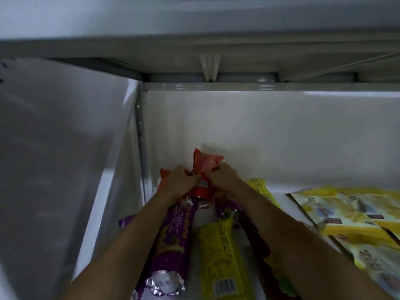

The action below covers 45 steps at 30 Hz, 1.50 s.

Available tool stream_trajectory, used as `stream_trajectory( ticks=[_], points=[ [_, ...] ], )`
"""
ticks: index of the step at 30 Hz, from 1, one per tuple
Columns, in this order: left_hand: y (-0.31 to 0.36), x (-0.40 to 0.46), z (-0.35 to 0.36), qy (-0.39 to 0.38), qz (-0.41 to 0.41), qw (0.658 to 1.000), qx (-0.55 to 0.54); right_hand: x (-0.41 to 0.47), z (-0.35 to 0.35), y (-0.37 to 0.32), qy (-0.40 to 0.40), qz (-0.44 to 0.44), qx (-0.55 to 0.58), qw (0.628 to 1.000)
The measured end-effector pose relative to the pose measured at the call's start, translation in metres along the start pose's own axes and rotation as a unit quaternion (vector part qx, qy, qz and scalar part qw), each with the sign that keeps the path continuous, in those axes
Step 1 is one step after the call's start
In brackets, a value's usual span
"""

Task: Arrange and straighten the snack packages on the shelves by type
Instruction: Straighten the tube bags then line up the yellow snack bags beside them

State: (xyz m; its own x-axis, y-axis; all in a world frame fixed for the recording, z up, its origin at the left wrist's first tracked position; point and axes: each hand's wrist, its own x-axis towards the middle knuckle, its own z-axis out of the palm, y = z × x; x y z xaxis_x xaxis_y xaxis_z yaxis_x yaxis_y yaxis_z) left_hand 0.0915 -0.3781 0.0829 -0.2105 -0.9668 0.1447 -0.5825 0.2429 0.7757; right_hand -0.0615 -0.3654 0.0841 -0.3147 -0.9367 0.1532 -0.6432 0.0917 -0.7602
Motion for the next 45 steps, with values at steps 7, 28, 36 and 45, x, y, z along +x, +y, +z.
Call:
stream_trajectory(
  ticks=[7, 28, 36, 45],
  points=[
    [-0.009, -0.008, 0.012, -0.024, 0.042, 0.994, 0.094, -0.011, 0.01, -0.001, -0.029, -0.02, -0.138, 0.99],
    [-0.064, 0.027, -0.022, -0.023, -0.07, 0.991, 0.115, -0.01, 0.009, -0.003, -0.024, -0.06, -0.151, 0.986],
    [-0.074, 0.028, -0.034, 0.047, -0.103, 0.993, -0.027, -0.005, 0.001, 0.01, -0.016, -0.066, -0.05, 0.996],
    [-0.017, 0.019, -0.035, -0.01, -0.024, 0.964, -0.264, -0.023, -0.031, -0.008, -0.129, -0.023, 0.145, 0.981]
  ],
)
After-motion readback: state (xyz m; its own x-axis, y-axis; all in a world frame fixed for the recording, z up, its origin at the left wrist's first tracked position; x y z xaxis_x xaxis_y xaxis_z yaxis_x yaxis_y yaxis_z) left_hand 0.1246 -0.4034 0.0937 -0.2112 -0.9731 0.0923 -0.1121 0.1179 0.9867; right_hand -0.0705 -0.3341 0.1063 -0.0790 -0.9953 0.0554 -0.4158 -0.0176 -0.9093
